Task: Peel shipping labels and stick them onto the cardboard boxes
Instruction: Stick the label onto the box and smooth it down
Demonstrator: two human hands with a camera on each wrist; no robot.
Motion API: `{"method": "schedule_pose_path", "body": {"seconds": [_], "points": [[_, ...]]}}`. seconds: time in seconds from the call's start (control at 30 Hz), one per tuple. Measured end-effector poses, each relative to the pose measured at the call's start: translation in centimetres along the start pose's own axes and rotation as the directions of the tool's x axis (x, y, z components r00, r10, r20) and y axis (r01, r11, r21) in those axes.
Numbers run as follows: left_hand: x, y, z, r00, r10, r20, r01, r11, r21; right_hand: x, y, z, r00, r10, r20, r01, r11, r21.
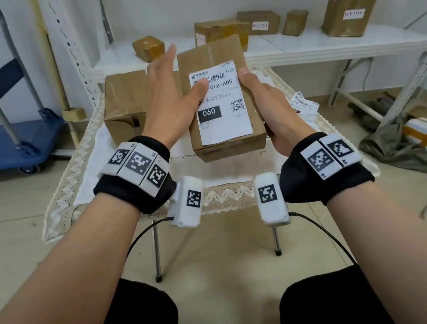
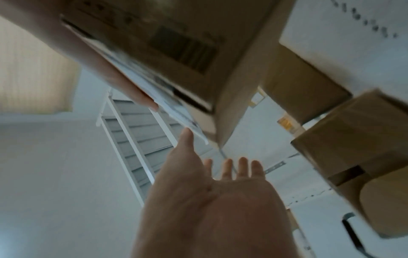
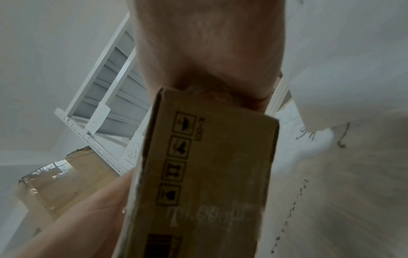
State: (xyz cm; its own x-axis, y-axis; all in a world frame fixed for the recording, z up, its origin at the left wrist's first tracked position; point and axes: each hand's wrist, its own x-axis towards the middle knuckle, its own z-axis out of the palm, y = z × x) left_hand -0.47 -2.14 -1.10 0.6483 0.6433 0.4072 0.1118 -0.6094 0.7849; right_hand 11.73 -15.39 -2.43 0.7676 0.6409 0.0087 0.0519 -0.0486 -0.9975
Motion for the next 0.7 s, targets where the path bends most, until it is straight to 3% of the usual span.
{"method": "schedule_pose_path", "body": {"seconds": [0.07, 0.23, 0.43, 0.7], "points": [[0.2, 0.2, -0.3, 0.989, 0.146, 0.001, -0.145, 0.985, 0.09, -0.2, -0.1, -0.1, 1.0, 0.011, -0.002, -0.011, 1.0, -0.012], [0.1, 0.6, 0.0, 0.957, 0.261, 0.125, -0.284, 0.933, 0.222, -0.5, -0.1, -0.1, 0.999, 0.032, 0.025, -0.03, 0.997, -0.068], [0.5, 0.4, -0.2, 0.945, 0.282, 0.168, -0.32, 0.904, 0.283, -0.5, 0.3, 0.1, 0.997, 0.053, 0.064, -0.044, 0.99, -0.131], [1.2, -0.1, -0.6, 0.951, 0.295, 0.093, -0.309, 0.92, 0.24, -0.7, 0.7, 0.5, 0.992, 0.089, 0.089, -0.072, 0.982, -0.177]]}}
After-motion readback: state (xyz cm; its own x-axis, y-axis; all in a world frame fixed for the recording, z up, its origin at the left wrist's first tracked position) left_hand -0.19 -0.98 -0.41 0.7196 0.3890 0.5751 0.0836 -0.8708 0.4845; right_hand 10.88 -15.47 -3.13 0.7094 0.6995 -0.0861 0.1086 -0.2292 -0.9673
